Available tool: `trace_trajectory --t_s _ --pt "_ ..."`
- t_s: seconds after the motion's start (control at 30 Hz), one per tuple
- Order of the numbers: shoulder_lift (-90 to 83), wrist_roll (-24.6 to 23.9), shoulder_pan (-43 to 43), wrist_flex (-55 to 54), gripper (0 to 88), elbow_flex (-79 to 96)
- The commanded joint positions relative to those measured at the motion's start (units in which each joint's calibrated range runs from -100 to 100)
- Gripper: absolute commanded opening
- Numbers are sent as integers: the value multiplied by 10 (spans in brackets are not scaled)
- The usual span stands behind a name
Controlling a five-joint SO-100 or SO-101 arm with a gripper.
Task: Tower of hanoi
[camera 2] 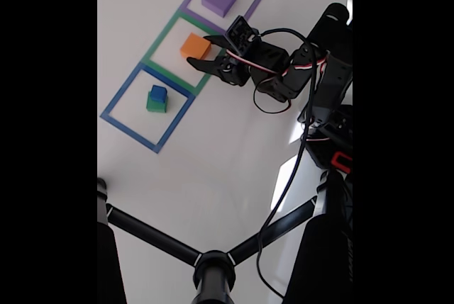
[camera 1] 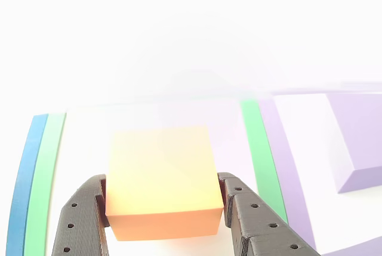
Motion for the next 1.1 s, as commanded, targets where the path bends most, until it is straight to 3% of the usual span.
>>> trace_trajectory --t_s 0.0,0.53,0.73,1.07 --pt "25 6 6 -33 91 -30" --pt "92 6 -6 -93 131 -50" --pt "94 6 -9 -93 230 -52" --pt "73 6 -6 -80 266 -52"
